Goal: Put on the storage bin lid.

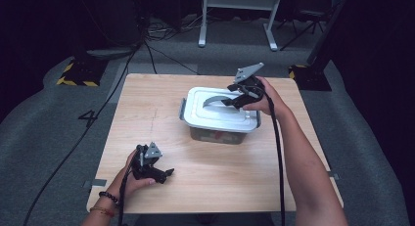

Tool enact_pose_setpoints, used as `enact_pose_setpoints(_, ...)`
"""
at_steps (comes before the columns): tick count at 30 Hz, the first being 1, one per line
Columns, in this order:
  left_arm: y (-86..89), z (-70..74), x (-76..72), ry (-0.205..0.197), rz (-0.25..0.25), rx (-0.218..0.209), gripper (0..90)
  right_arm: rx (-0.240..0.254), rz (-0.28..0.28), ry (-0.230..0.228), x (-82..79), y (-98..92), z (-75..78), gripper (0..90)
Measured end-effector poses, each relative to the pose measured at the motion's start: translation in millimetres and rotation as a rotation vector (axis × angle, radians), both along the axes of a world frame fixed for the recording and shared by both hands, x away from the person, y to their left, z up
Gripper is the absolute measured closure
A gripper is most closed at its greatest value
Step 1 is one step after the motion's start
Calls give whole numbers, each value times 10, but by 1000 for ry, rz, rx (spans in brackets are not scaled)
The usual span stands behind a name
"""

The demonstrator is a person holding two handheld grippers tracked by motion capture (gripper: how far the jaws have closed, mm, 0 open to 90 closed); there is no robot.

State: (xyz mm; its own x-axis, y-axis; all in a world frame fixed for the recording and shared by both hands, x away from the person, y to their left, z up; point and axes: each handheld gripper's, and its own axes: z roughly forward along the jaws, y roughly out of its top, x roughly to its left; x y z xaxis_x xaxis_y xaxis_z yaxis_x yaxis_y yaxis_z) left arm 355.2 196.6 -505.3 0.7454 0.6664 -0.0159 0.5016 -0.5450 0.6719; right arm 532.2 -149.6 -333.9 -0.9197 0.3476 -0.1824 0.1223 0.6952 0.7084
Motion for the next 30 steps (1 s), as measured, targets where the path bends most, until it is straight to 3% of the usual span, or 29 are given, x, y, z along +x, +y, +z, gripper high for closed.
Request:
enact_pose_setpoints(8, 1, 1, 1, -2, -1, 2, 44, 64, -107, -51, -467, -422, 165, 265)
enact_pose_setpoints(10, 0, 1, 2, -2, -1, 2, 44, 70, -121, -52, -538, -493, 166, 252)
enact_pose_setpoints(11, -3, 1, 7, 1, -4, 1, 43, 71, -134, -67, -703, -658, 148, 248)
enact_pose_setpoints(16, -6, 1, 12, 2, -7, 1, 42, 86, -197, -103, -1067, -985, 35, 242)
enact_pose_setpoints(18, -6, 1, 12, 3, -7, 1, 42, 102, -211, -112, -1224, -1115, -74, 239)
enact_pose_setpoints(22, -6, 1, 12, 3, -7, 1, 42, 85, -248, -101, -1459, -1335, -428, 239)
enact_pose_setpoints(27, -6, 1, 12, 3, -7, 1, 42, 60, -294, -10, -1580, -1585, -935, 238)
enact_pose_setpoints(28, -6, 1, 12, 3, -7, 1, 42, 60, -294, -10, -1580, -1585, -935, 238)
enact_pose_setpoints(30, -6, 1, 12, 3, -7, 1, 42, 33, -341, 18, -1645, -1713, -1159, 235)
